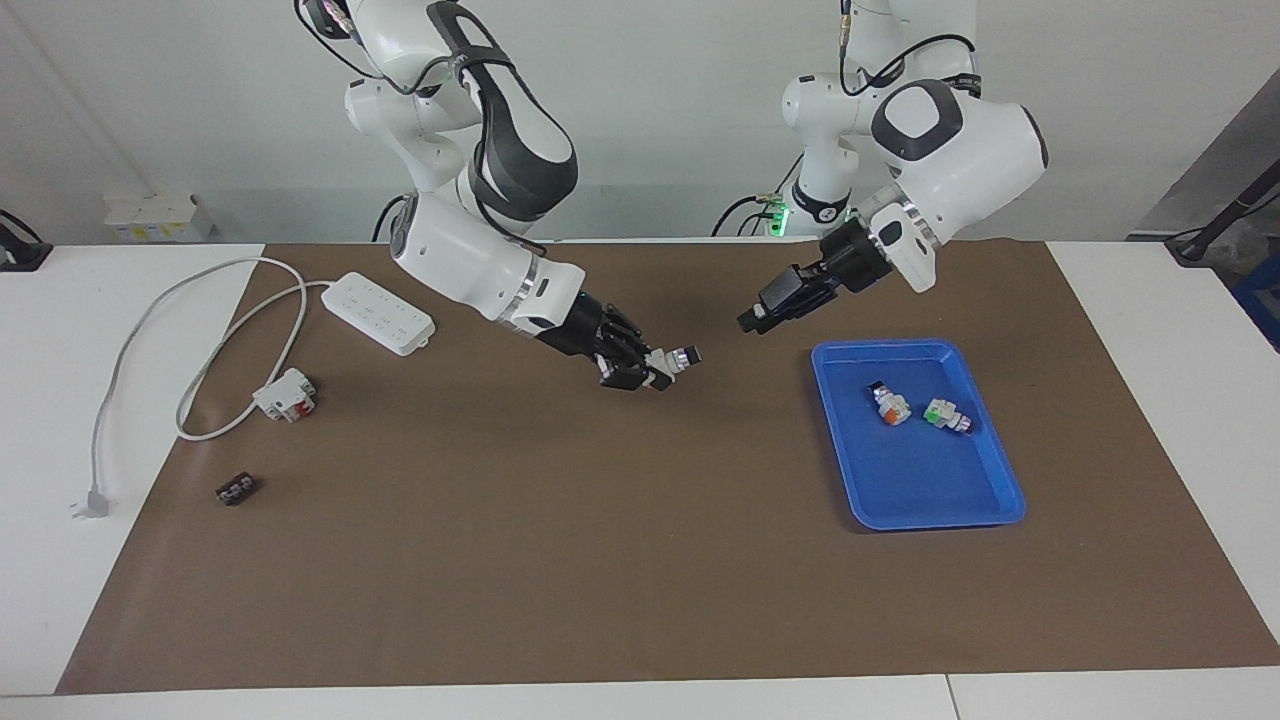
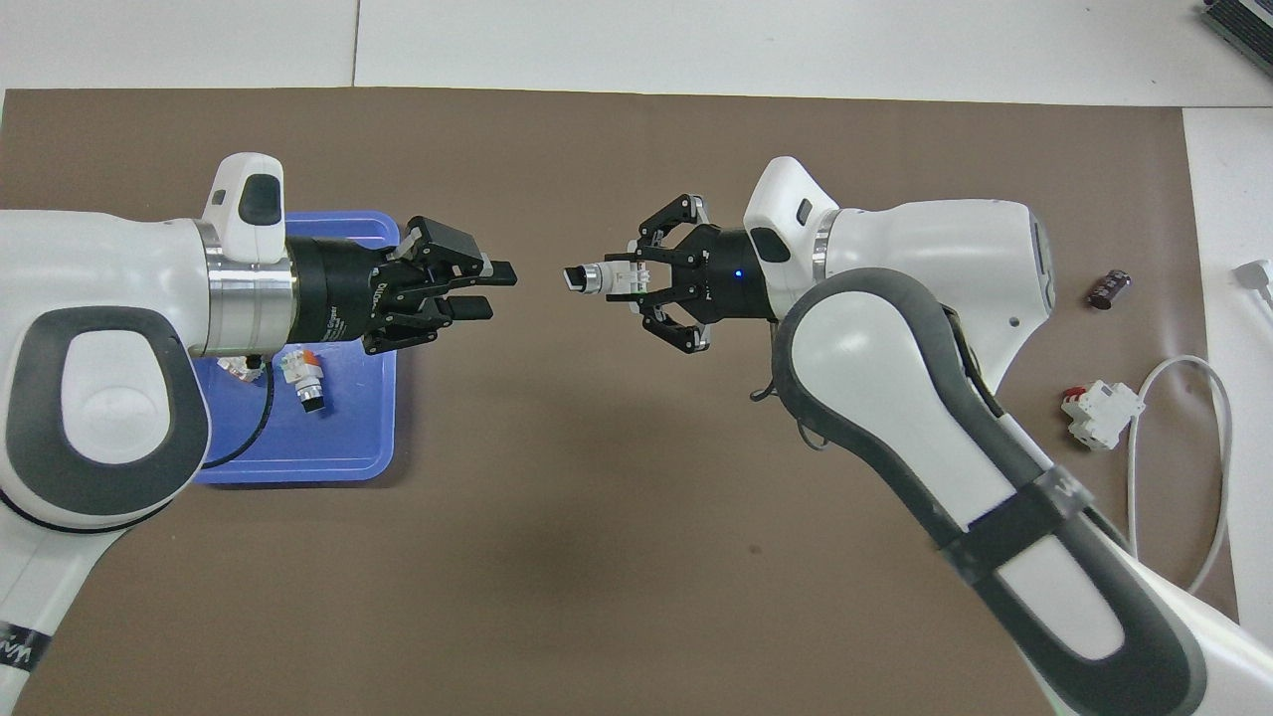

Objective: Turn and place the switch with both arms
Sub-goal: 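Lift the connector with the right gripper while the left gripper reaches toward it, then bring the connector to the left gripper and close the left gripper on it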

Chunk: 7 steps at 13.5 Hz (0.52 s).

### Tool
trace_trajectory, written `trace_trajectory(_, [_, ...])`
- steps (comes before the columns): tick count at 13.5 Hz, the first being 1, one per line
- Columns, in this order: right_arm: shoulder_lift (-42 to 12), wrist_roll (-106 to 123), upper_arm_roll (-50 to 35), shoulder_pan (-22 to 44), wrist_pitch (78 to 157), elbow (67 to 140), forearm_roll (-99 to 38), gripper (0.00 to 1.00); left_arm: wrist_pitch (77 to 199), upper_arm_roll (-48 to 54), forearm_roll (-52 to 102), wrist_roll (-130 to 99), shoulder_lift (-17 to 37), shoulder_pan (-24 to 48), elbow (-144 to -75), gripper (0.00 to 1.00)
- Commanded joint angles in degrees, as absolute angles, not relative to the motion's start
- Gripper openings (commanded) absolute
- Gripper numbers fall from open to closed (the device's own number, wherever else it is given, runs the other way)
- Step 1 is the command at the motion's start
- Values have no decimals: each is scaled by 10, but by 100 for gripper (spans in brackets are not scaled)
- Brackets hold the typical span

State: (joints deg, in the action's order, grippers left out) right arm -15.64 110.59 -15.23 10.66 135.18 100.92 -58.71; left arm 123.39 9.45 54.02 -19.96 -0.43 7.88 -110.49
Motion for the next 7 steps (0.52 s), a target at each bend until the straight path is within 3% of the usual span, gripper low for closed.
trace_trajectory(1, [-139, 1112, -151, 128, 1398, 1034, -655, 0, 1279, 89, 566, -204, 1, 102, -1114, 46])
trace_trajectory(3, [-135, 1113, -152, 151, 1443, 1035, -701, 0, 1309, 89, 586, -206, 9, 117, -1114, 43])
trace_trajectory(7, [-129, 1114, -151, 156, 1448, 1039, -707, 0, 1313, 89, 606, -212, 12, 120, -1102, 36])
